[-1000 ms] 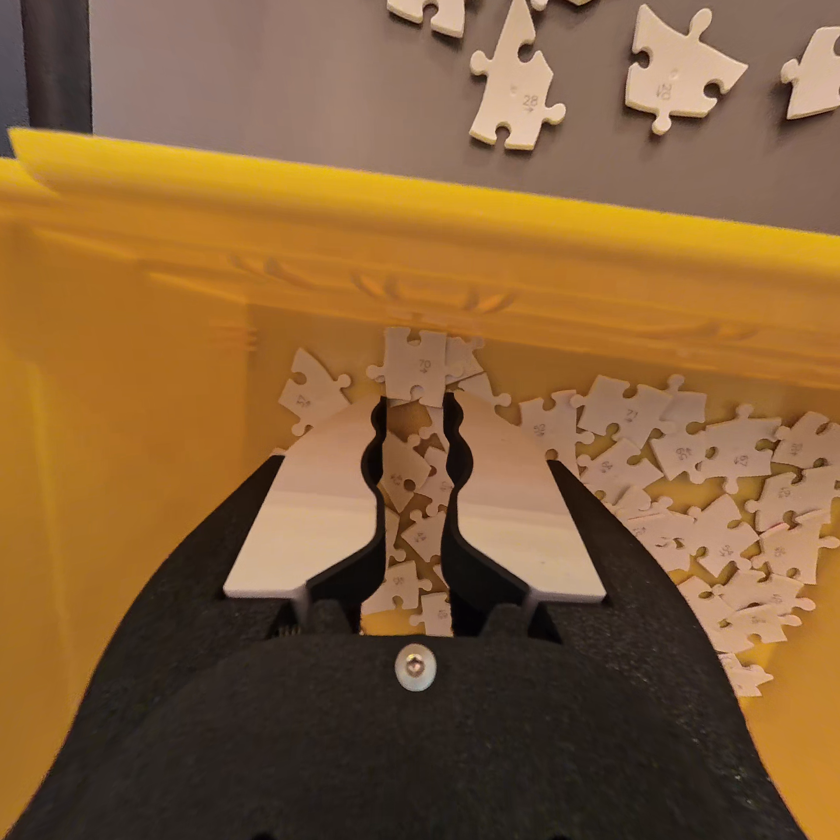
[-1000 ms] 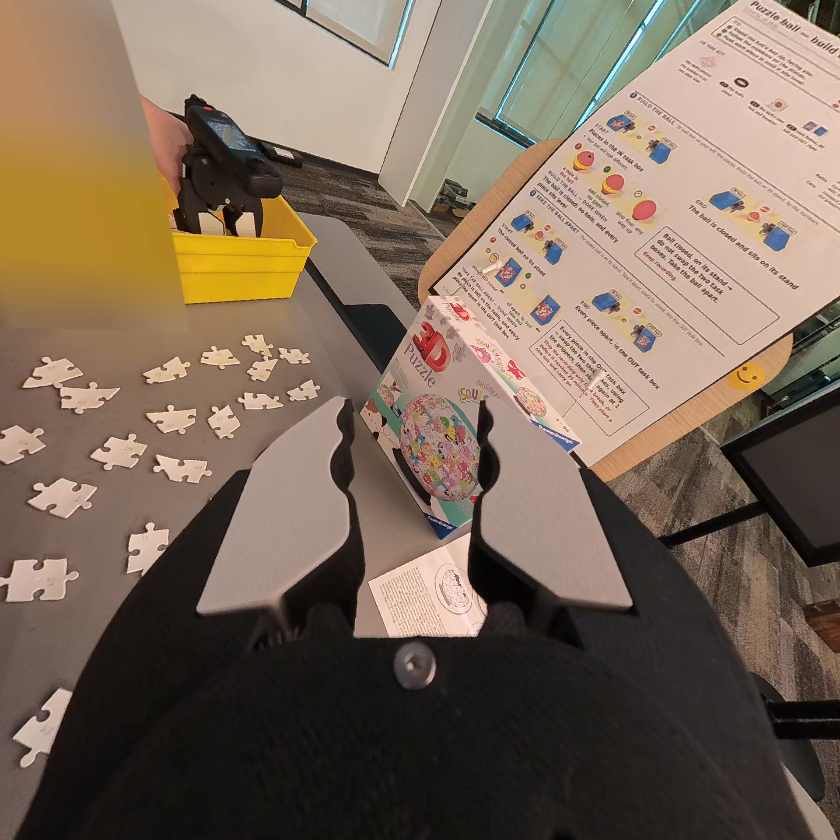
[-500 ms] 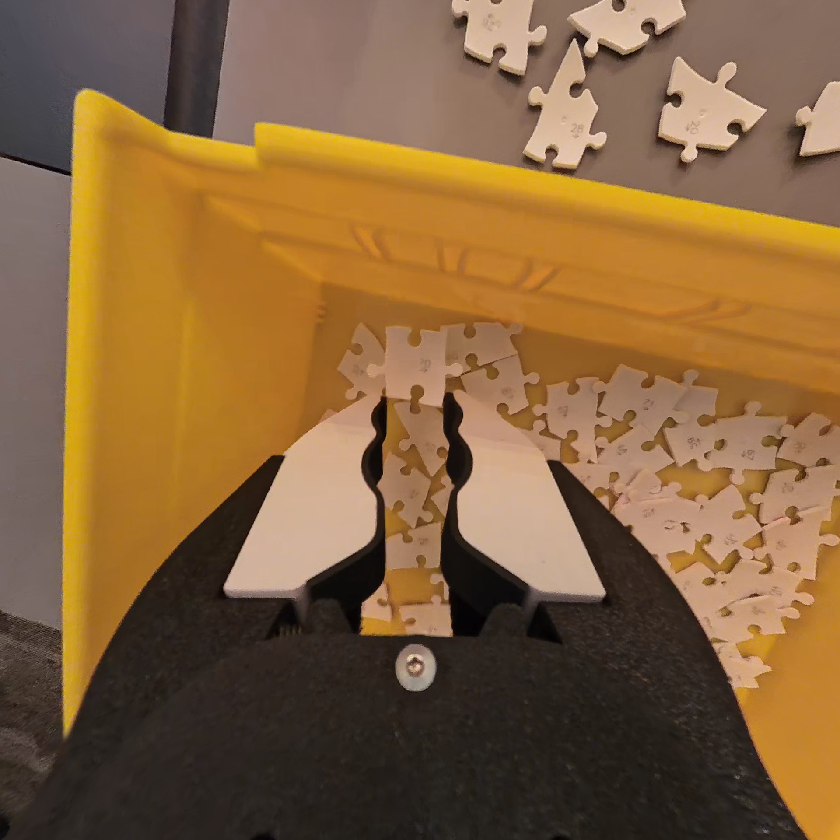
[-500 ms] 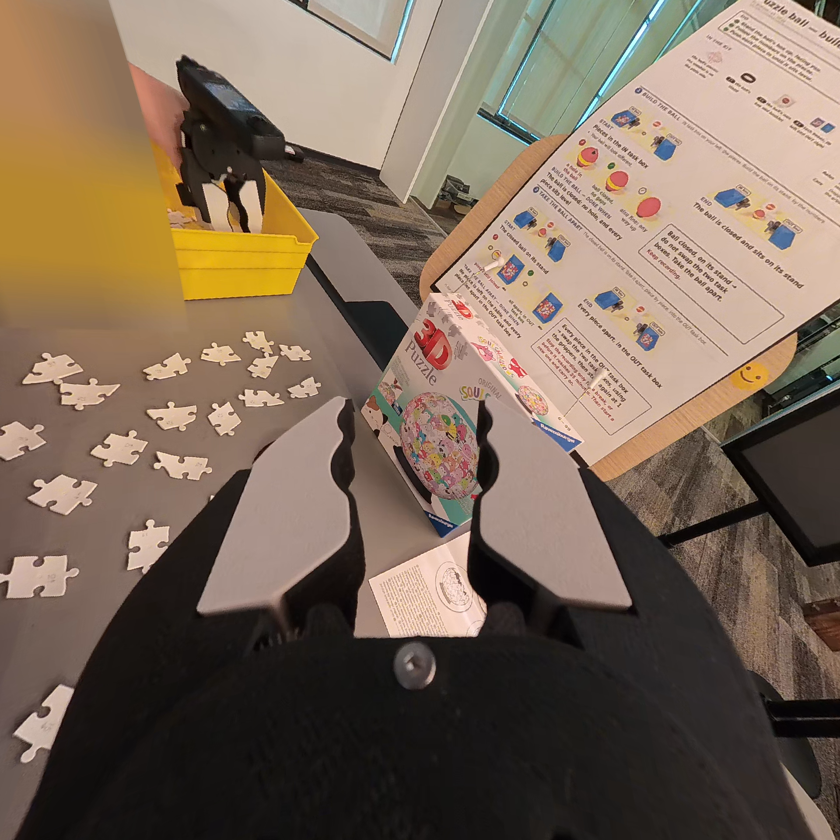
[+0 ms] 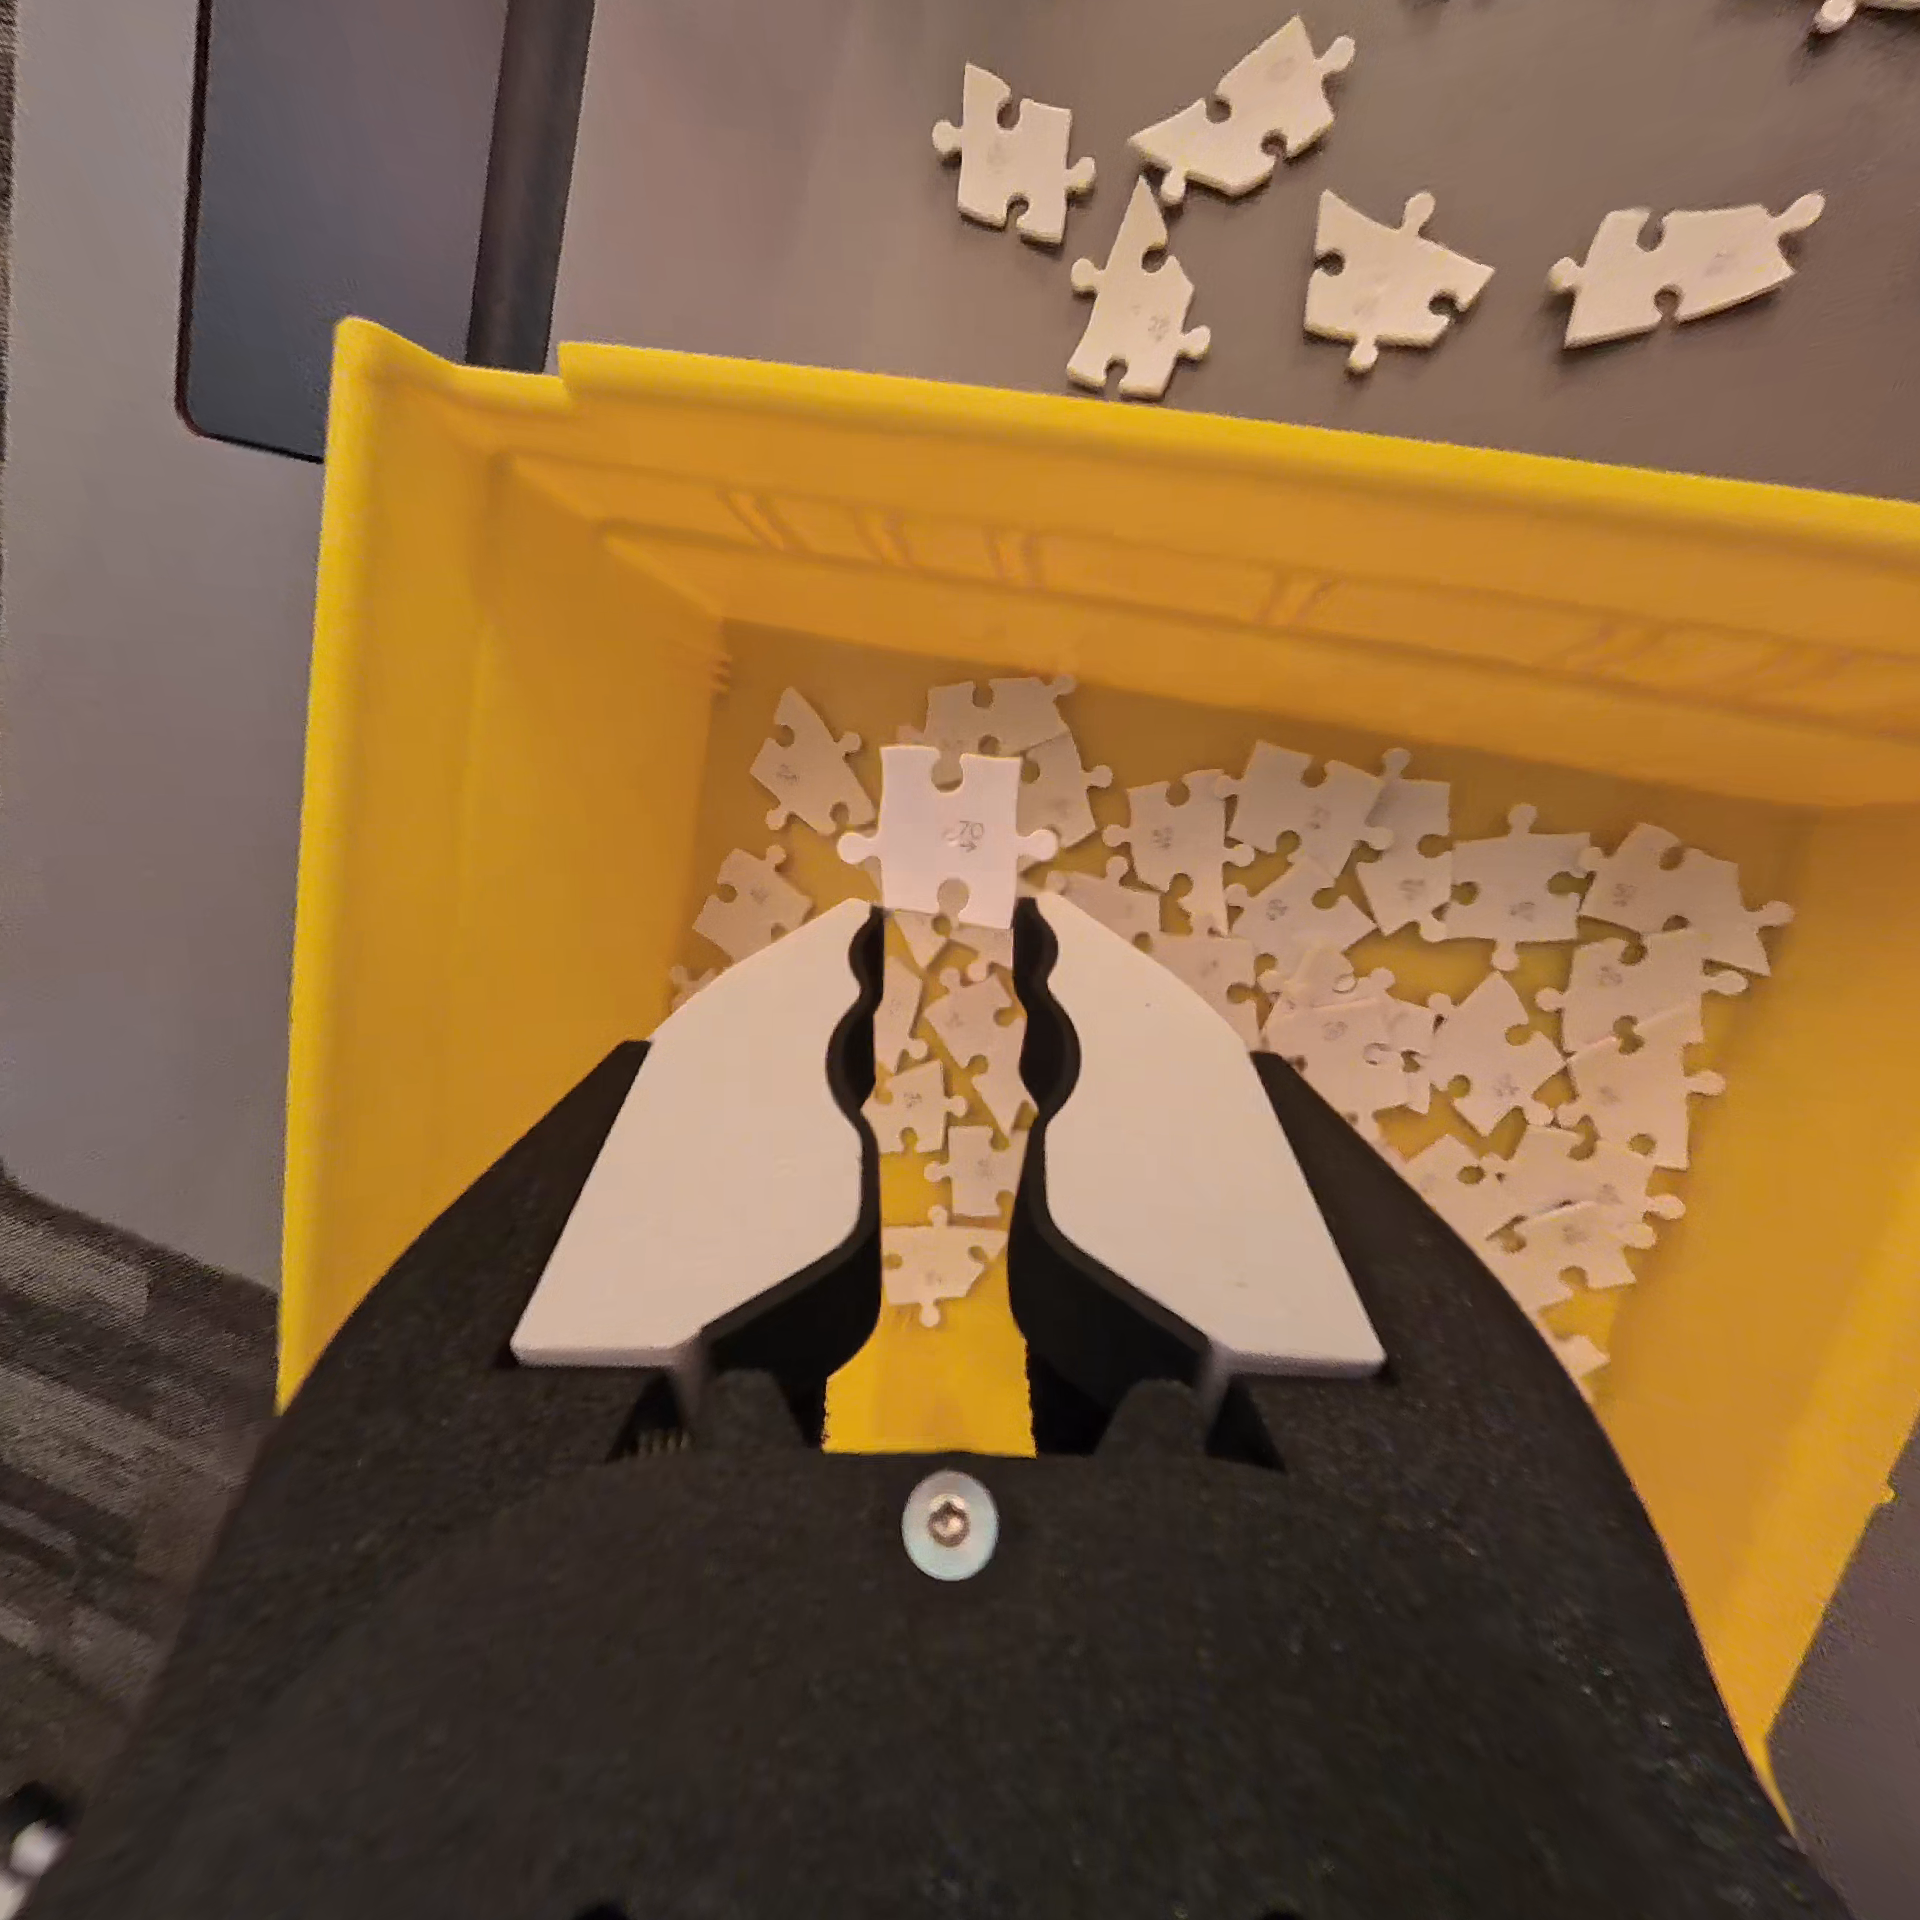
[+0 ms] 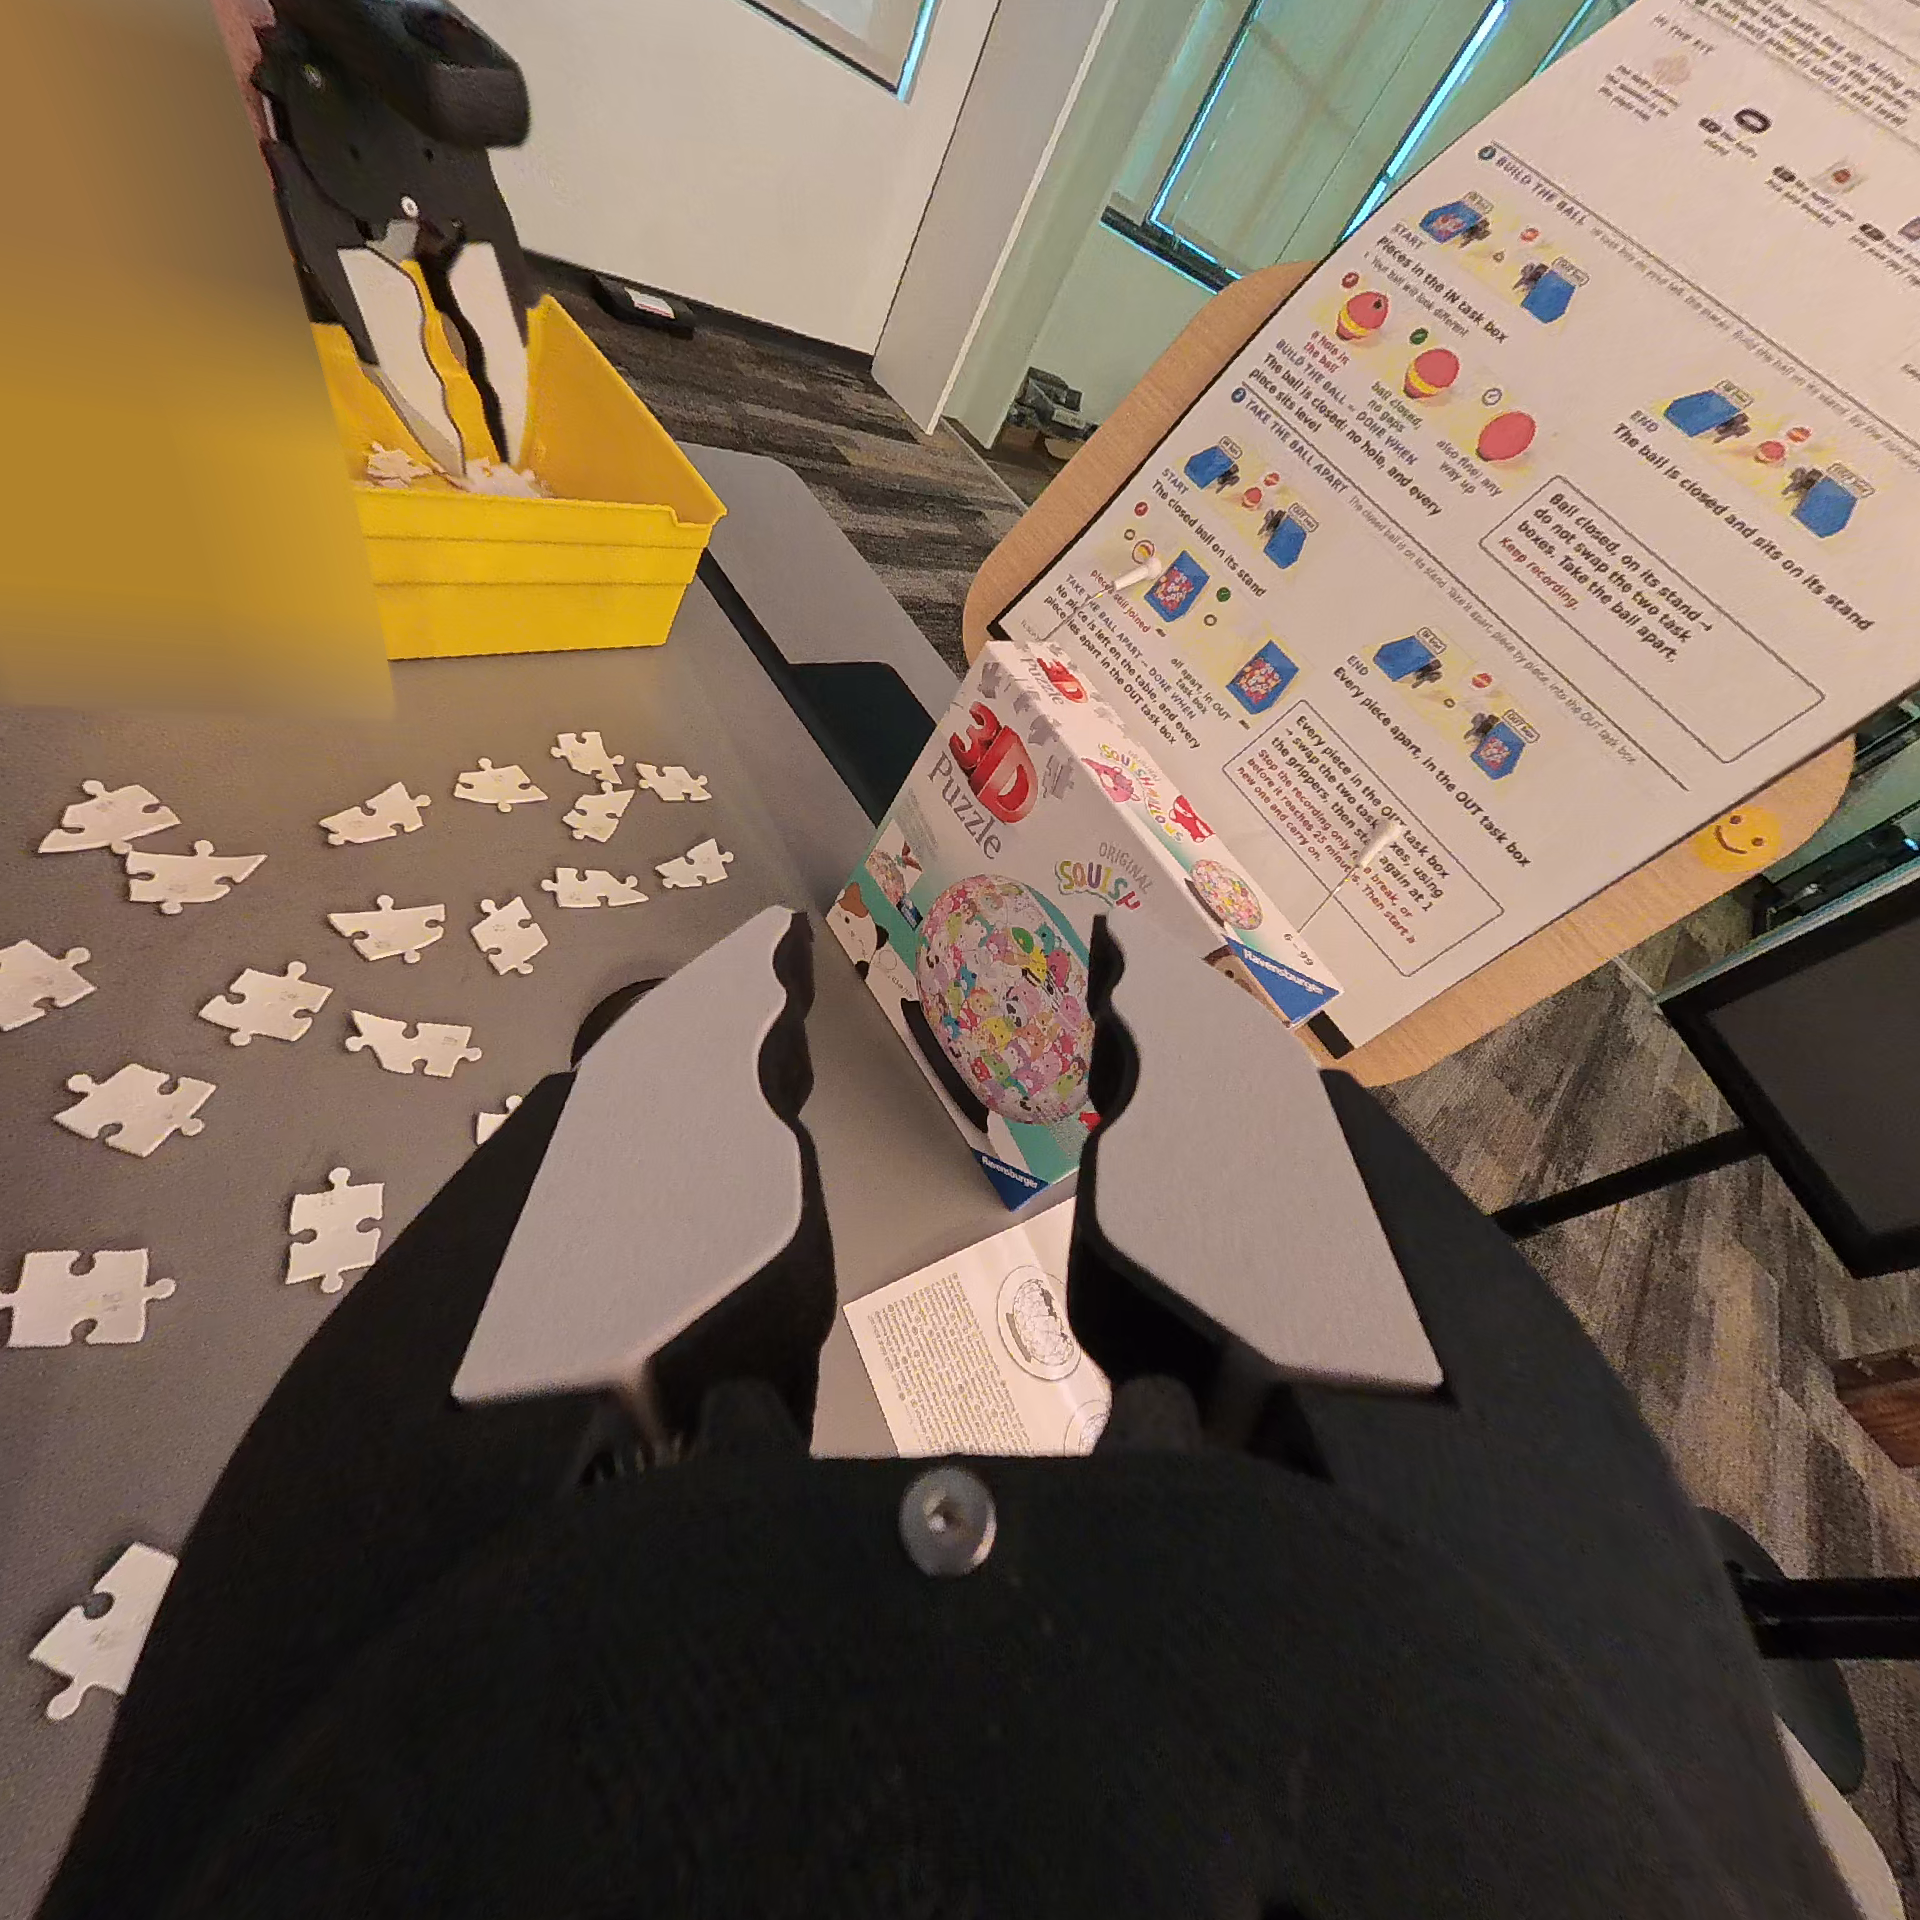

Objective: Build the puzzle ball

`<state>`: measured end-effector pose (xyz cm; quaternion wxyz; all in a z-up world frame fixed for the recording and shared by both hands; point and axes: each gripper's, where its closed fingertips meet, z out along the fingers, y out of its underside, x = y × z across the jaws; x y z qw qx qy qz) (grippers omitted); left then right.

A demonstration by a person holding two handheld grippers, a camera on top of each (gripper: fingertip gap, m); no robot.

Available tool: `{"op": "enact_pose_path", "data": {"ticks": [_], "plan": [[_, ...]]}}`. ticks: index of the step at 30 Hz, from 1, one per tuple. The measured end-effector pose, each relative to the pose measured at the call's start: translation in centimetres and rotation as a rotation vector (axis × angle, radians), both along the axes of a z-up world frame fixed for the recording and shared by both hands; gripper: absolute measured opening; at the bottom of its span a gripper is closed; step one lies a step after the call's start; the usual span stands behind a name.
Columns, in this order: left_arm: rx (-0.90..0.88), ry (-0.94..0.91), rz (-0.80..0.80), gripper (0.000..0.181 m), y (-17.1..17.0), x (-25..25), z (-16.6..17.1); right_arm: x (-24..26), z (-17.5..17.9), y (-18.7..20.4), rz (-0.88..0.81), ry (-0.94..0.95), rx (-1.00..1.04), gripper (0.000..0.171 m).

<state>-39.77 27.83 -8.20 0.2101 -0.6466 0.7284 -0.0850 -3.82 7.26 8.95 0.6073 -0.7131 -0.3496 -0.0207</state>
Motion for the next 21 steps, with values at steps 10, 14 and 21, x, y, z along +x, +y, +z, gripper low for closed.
{"op": "enact_pose_path", "data": {"ticks": [10, 14, 21], "plan": [[0.071, 0.062, 0.17, 0.023, 3.5, -2.9, 1.2, -0.1, -0.7, 0.1, -0.008, -0.037, -0.025, 0.052], [0.062, 0.164, 0.279, 0.023, 4.5, -4.1, -0.4, 0.0, -1.1, 0.2, -0.008, -0.048, -0.042, 0.052], [0.018, 0.323, 0.377, 0.023, 4.9, -4.8, -3.9, -0.1, -1.5, 0.2, -0.01, -0.072, -0.056, 0.052]]}}
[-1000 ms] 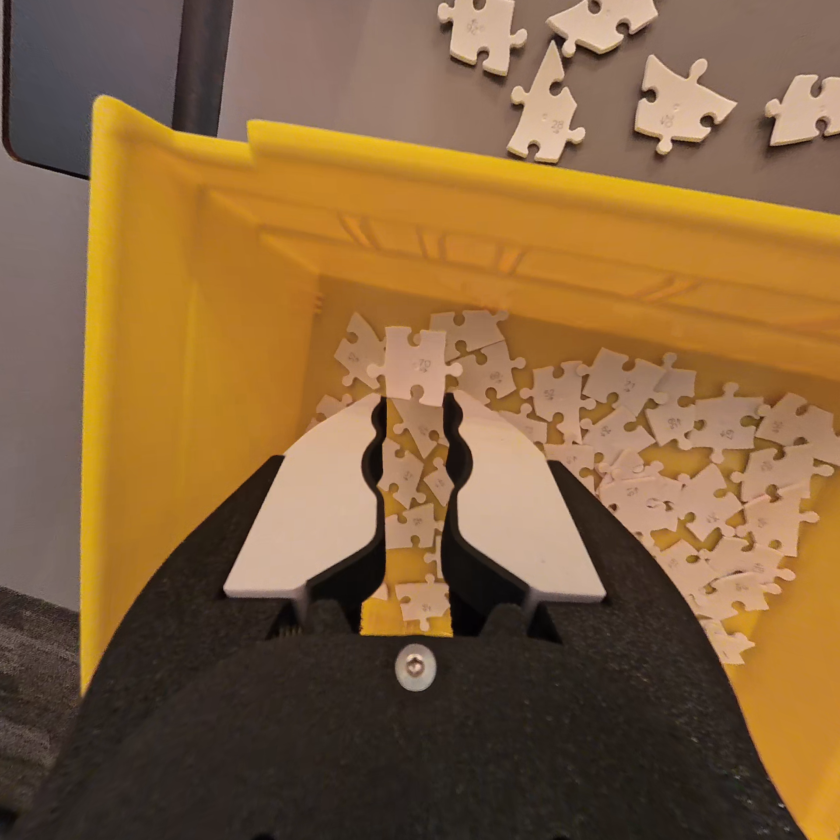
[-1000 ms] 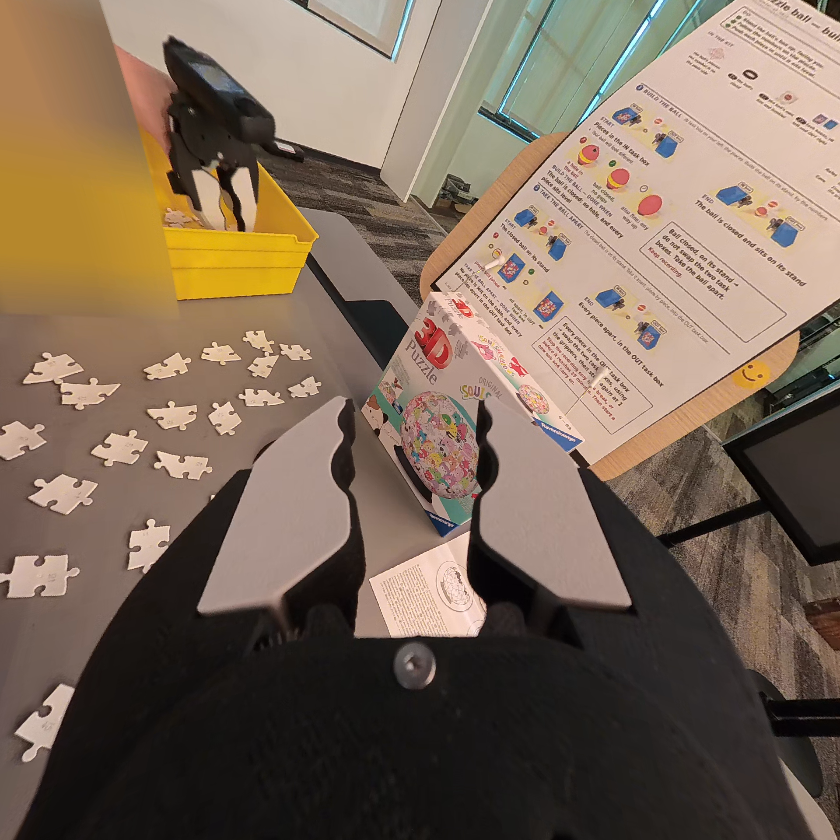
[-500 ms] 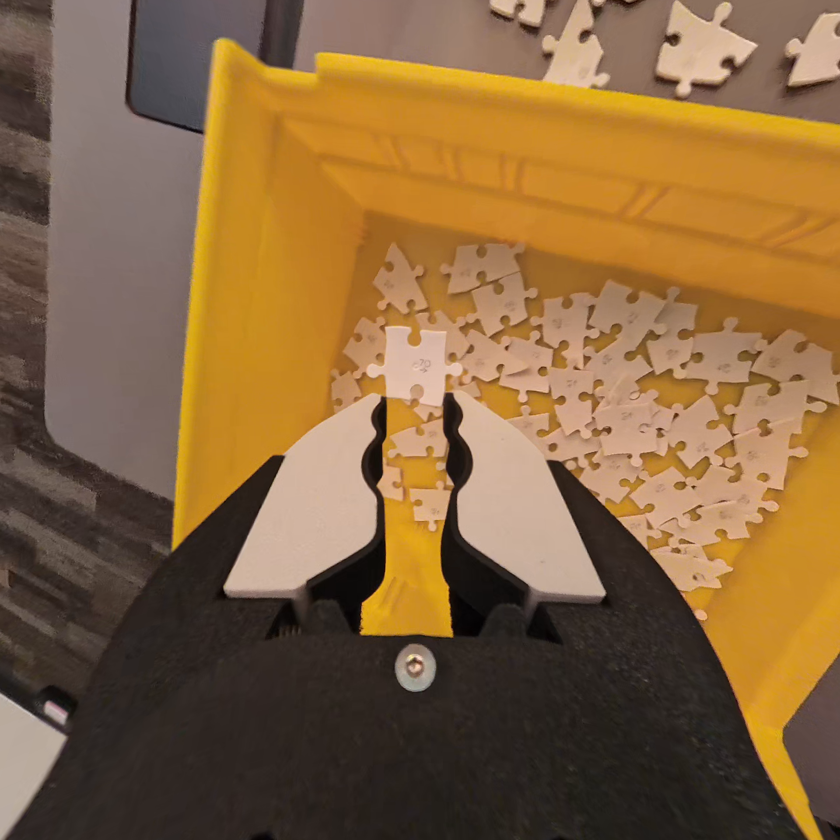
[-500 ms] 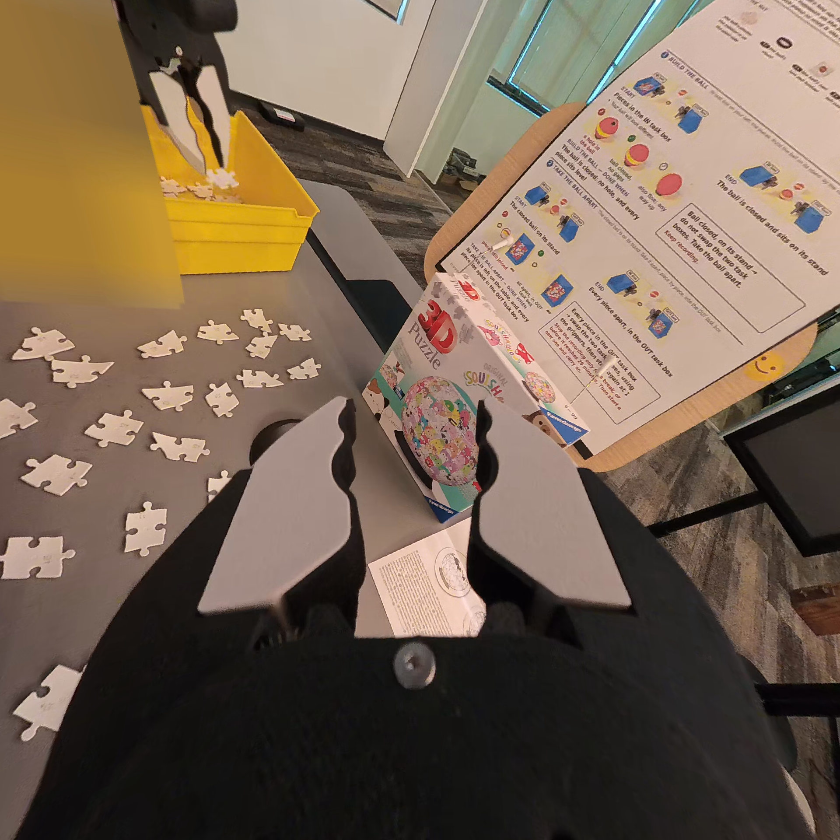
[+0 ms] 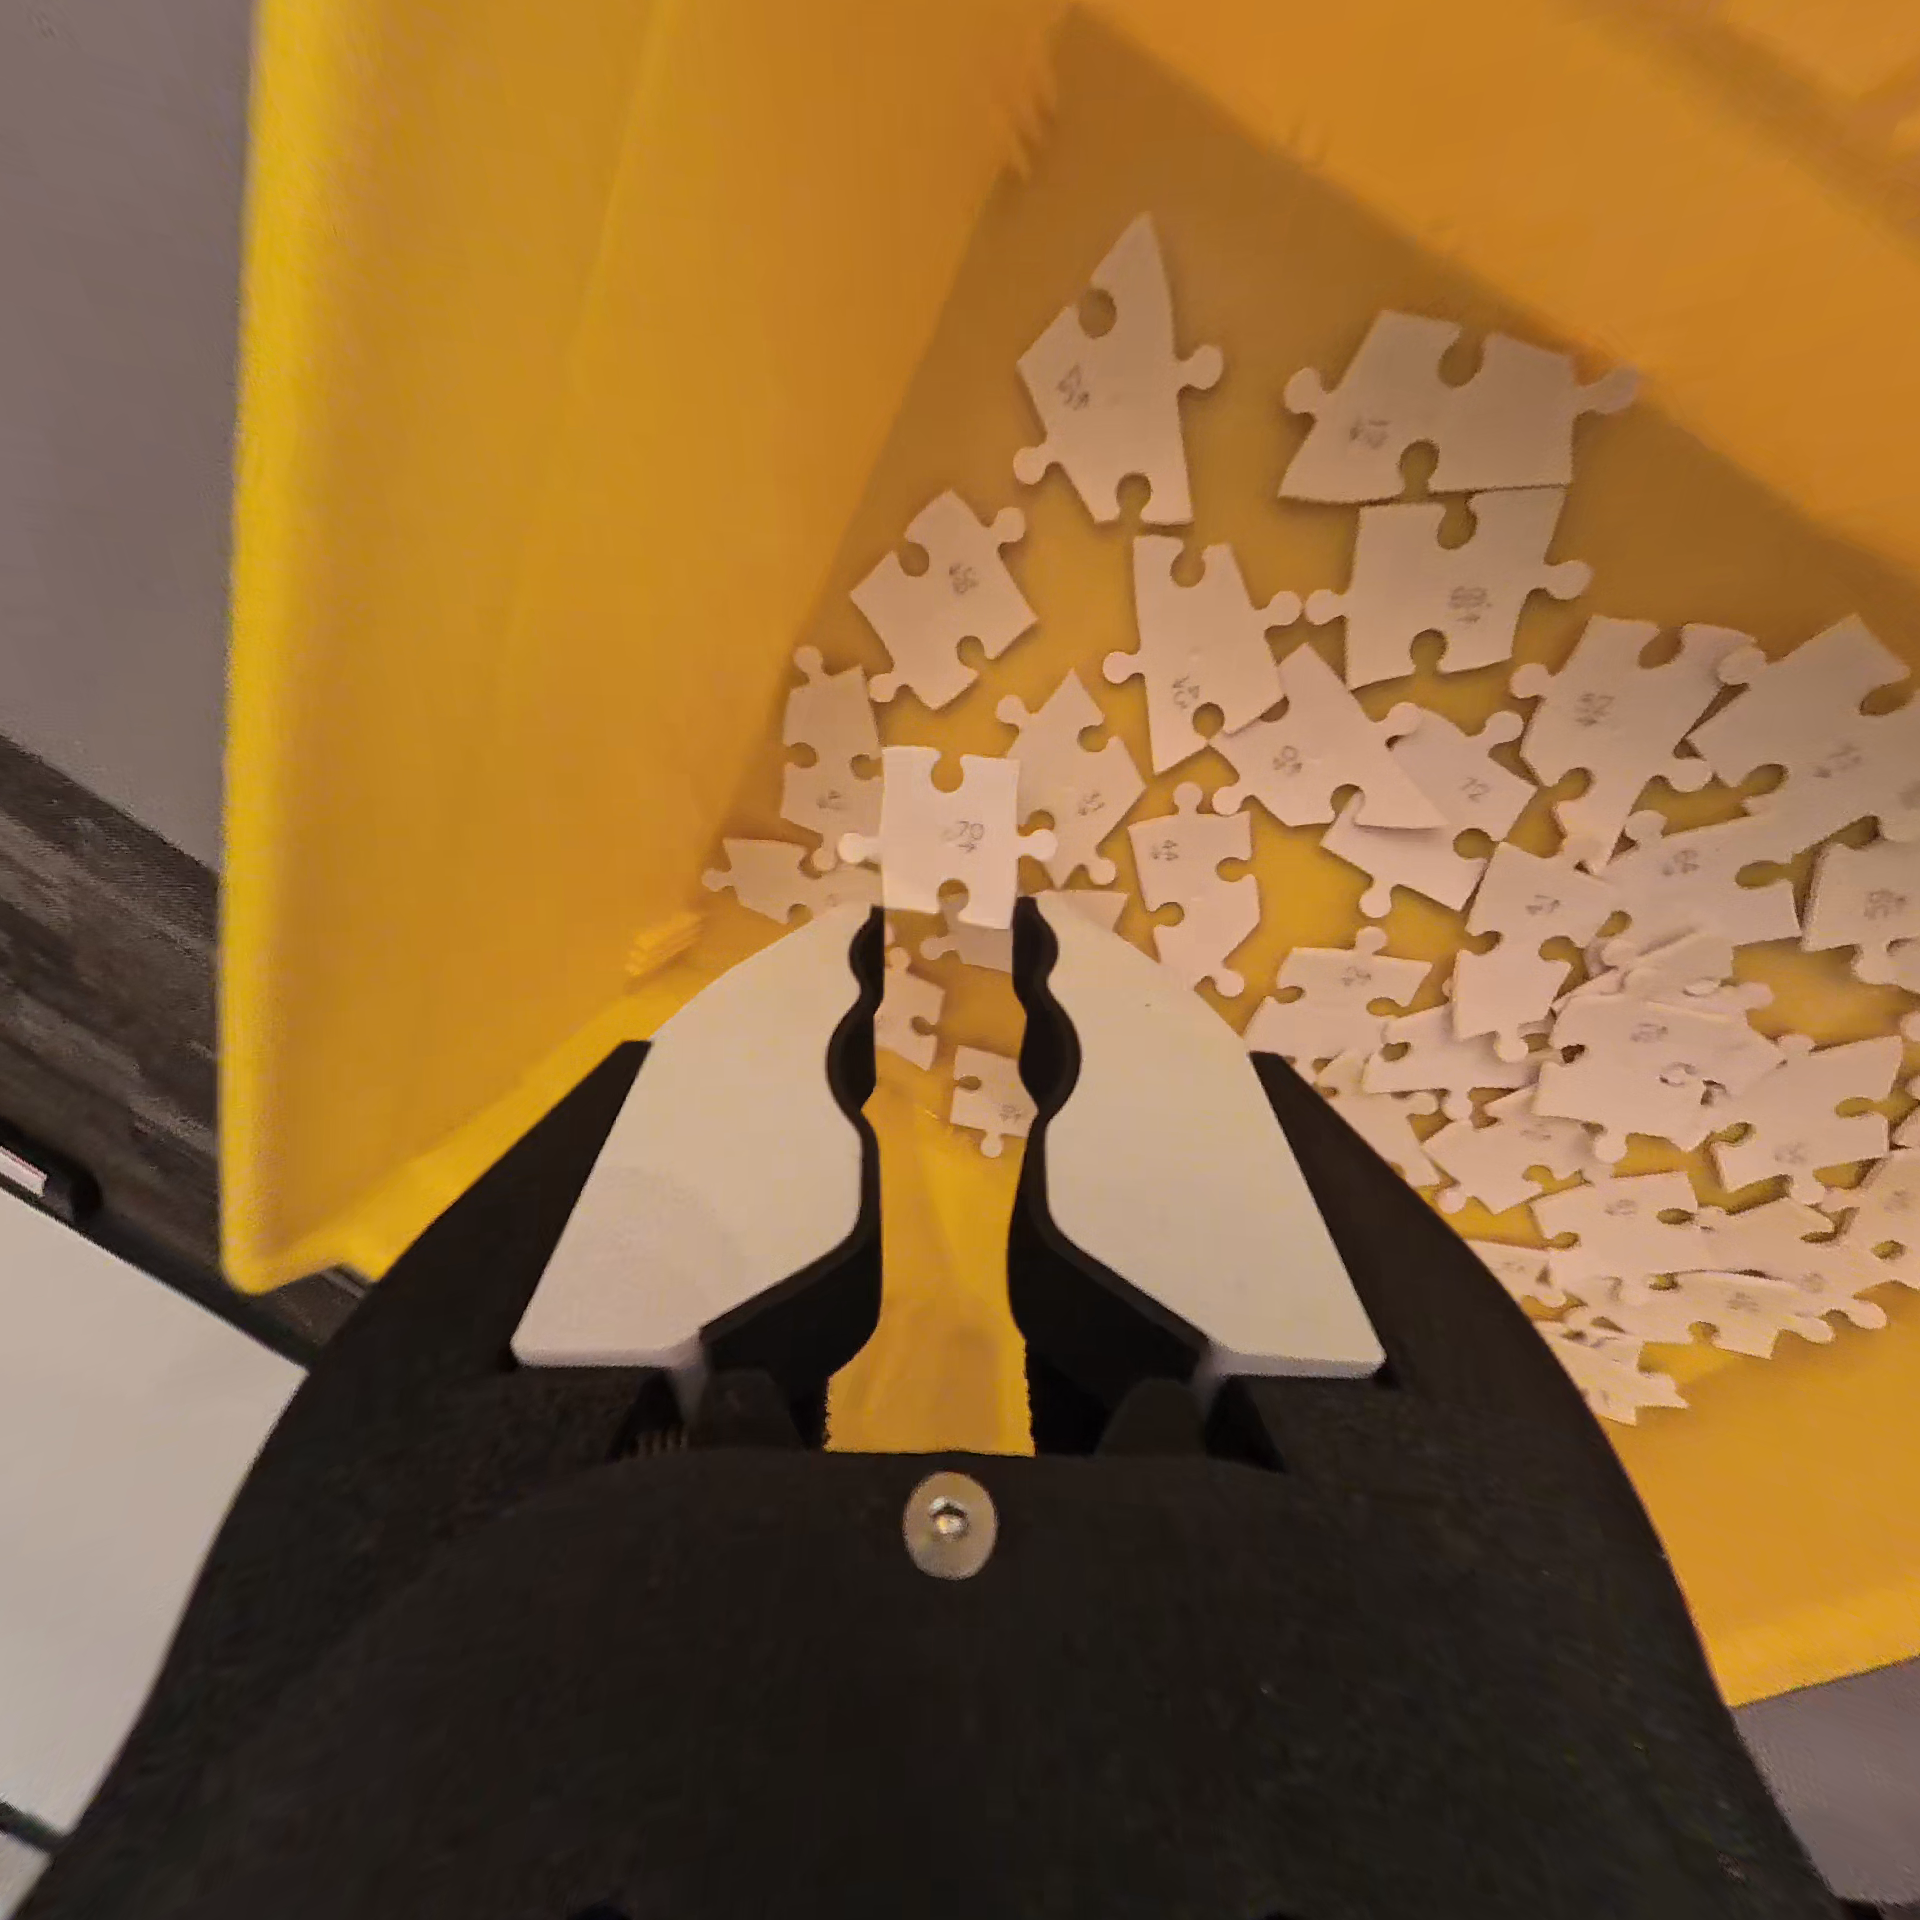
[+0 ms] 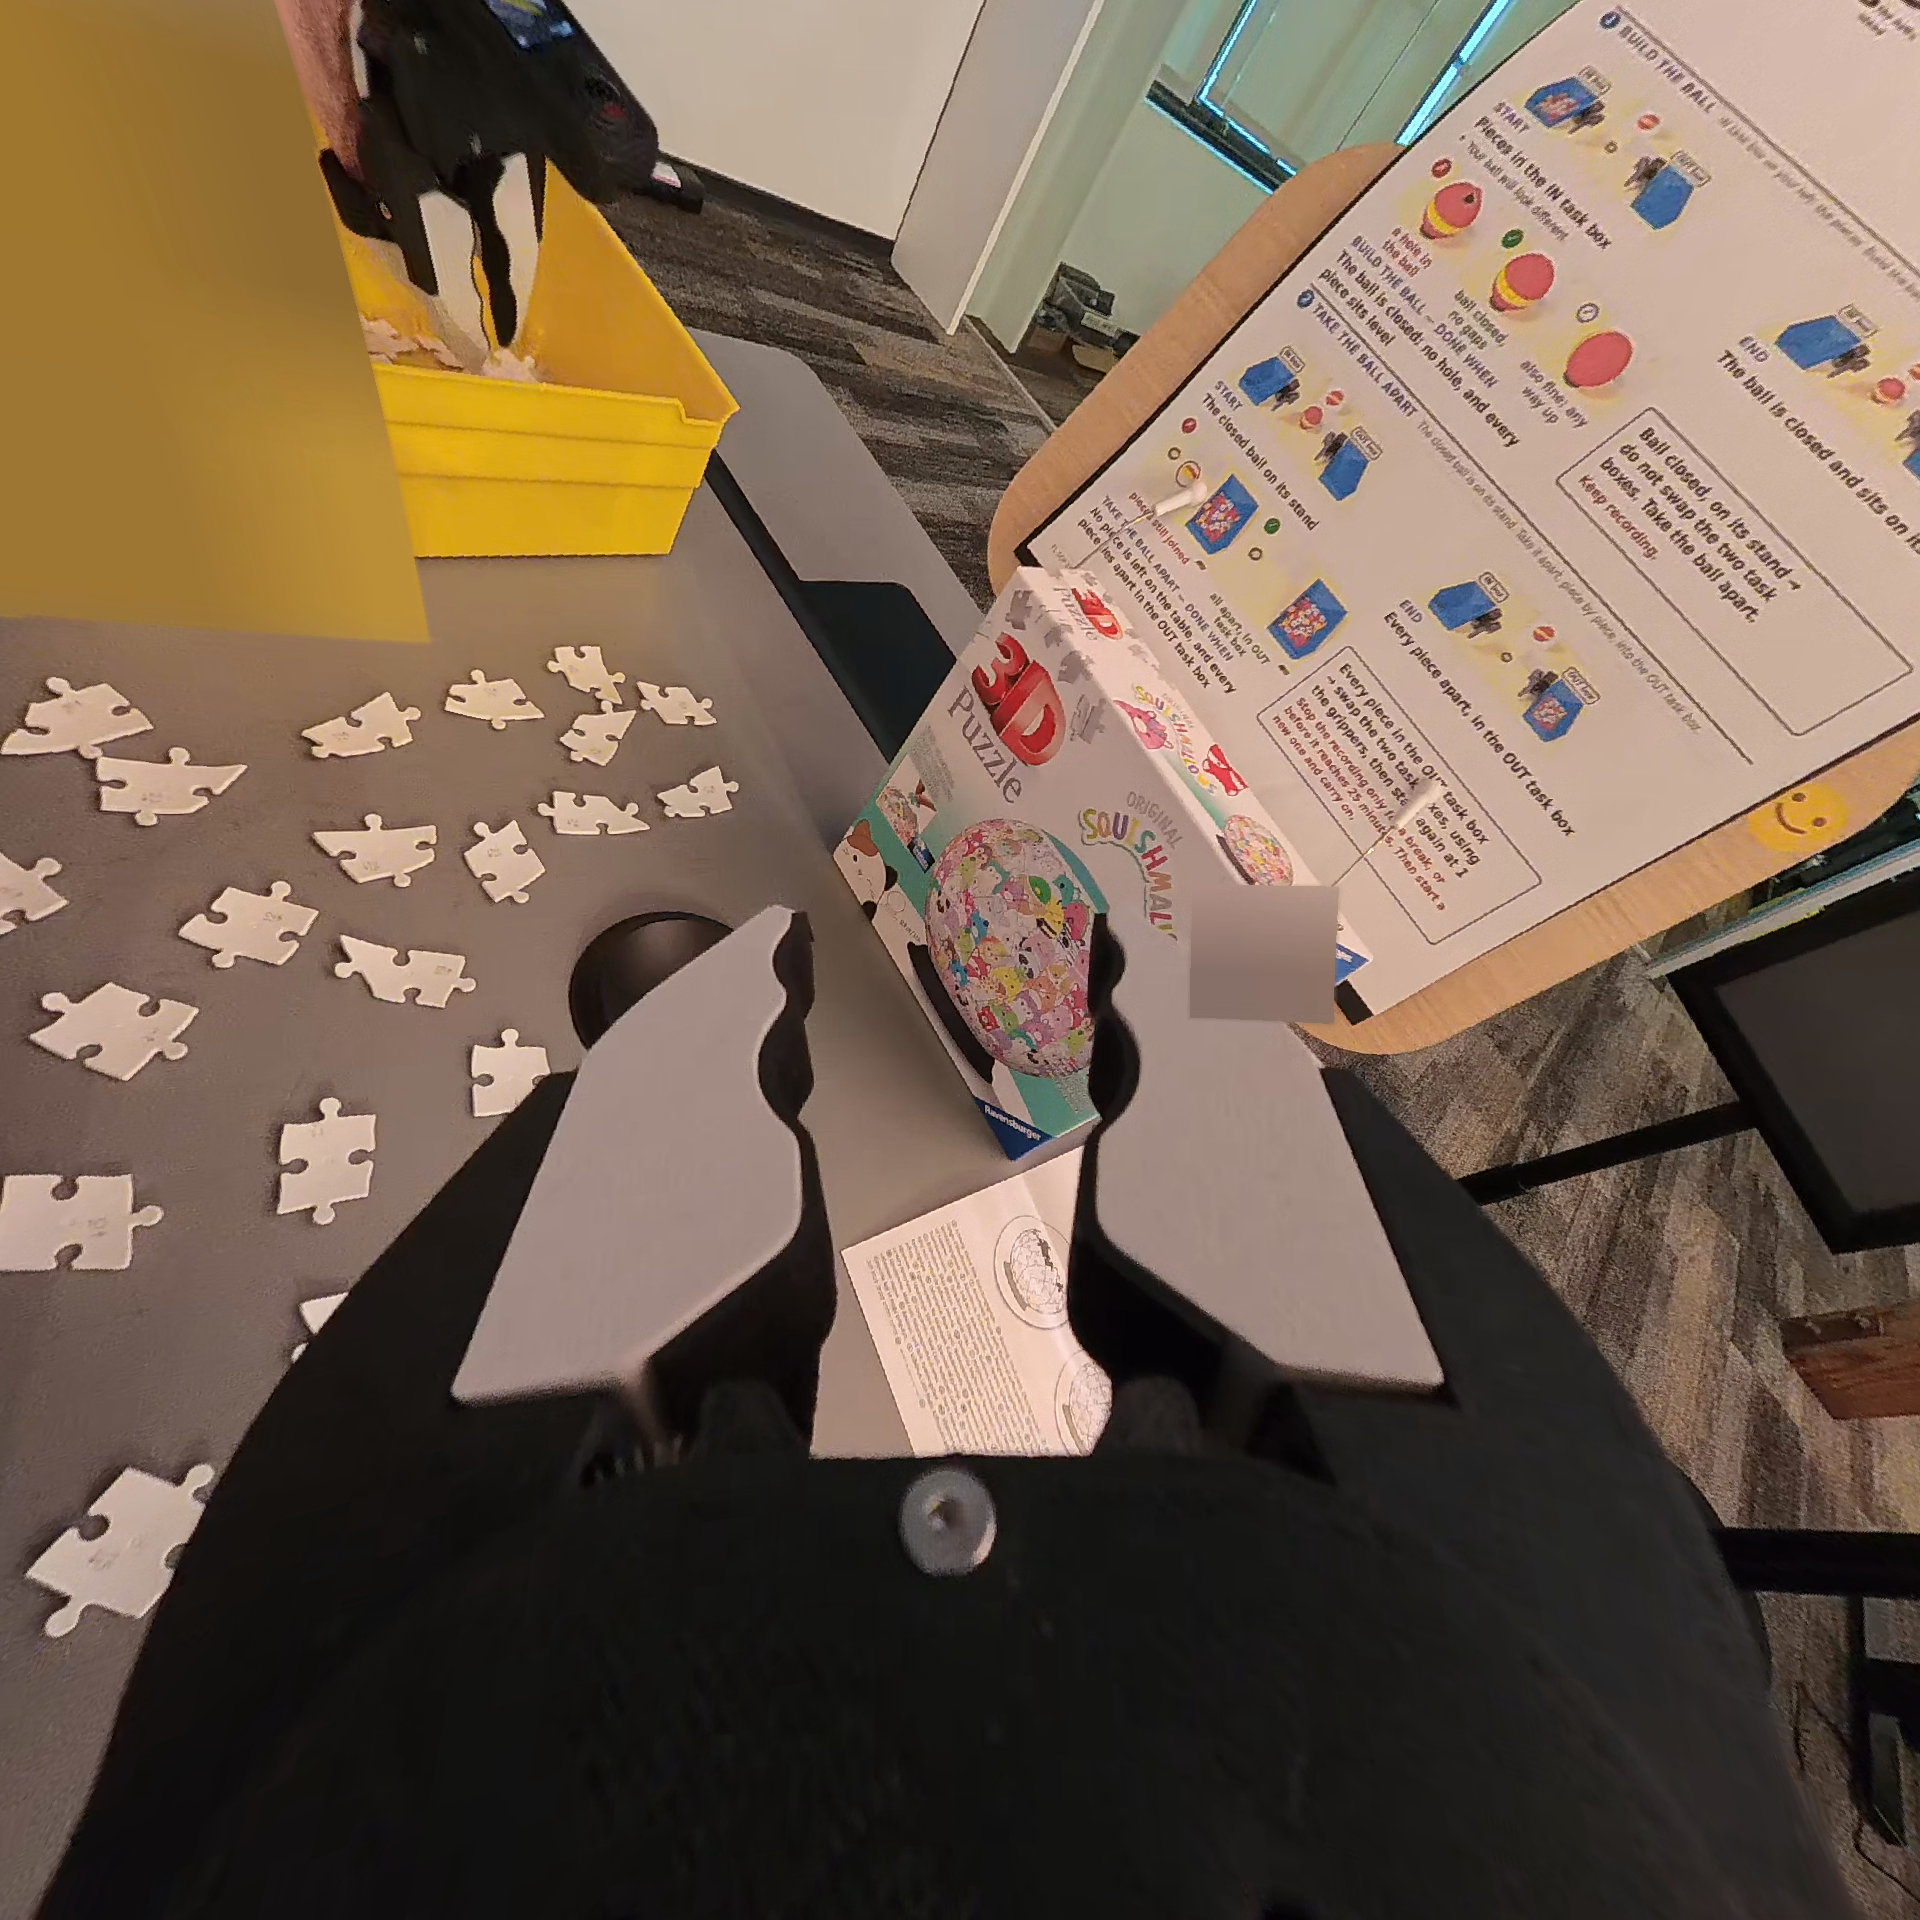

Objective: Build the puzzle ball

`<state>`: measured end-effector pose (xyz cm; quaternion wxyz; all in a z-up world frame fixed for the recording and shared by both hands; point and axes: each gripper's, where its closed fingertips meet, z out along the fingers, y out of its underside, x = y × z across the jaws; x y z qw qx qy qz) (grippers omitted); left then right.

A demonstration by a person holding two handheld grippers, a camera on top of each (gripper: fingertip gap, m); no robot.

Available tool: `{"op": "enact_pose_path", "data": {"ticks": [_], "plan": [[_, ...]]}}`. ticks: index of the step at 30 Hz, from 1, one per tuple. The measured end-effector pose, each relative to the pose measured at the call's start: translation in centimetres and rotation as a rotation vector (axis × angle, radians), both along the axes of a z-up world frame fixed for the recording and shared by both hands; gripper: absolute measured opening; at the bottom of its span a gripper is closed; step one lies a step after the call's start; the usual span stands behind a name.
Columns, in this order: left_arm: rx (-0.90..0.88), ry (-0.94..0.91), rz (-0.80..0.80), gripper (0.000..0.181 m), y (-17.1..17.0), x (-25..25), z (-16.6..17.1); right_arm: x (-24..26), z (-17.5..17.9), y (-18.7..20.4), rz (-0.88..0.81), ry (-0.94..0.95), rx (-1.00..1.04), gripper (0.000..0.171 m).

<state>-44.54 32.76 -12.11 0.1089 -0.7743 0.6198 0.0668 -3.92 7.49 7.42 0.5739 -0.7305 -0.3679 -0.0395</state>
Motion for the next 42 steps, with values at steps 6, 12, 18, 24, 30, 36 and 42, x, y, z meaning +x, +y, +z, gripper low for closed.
{"op": "enact_pose_path", "data": {"ticks": [6, 12, 18, 24, 30, 36, 42], "plan": [[-0.02, 0.057, -0.028, 0.023, -0.1, 0.4, -1.2, 0.1, -0.5, 0.1, -0.004, -0.014, -0.016, 0.052], [-0.036, 0.076, 0.003, 0.023, 0.4, 0.0, -1.7, 0.1, -0.6, 0.0, -0.002, -0.024, -0.021, 0.052], [-0.026, 0.112, 0.012, 0.023, 0.7, -0.8, -2.4, 0.0, -0.7, 0.1, -0.001, -0.029, -0.026, 0.052], [0.056, -0.07, 0.026, 0.034, 1.4, 1.0, 2.3, -0.1, -0.3, 0.1, 0.0, -0.021, -0.007, 0.051], [0.198, -0.303, 0.055, 0.025, 1.1, 3.6, 9.4, -0.2, -0.5, 0.2, 0.001, -0.039, -0.011, 0.051], [0.205, -0.294, 0.047, 0.02, -2.0, 4.3, 10.2, -0.3, -0.4, 0.1, 0.006, -0.043, -0.005, 0.051], [0.254, -0.213, 0.11, 0.021, -4.0, 2.9, 8.8, -0.3, -0.6, 0.2, 0.005, -0.049, -0.011, 0.051]]}}
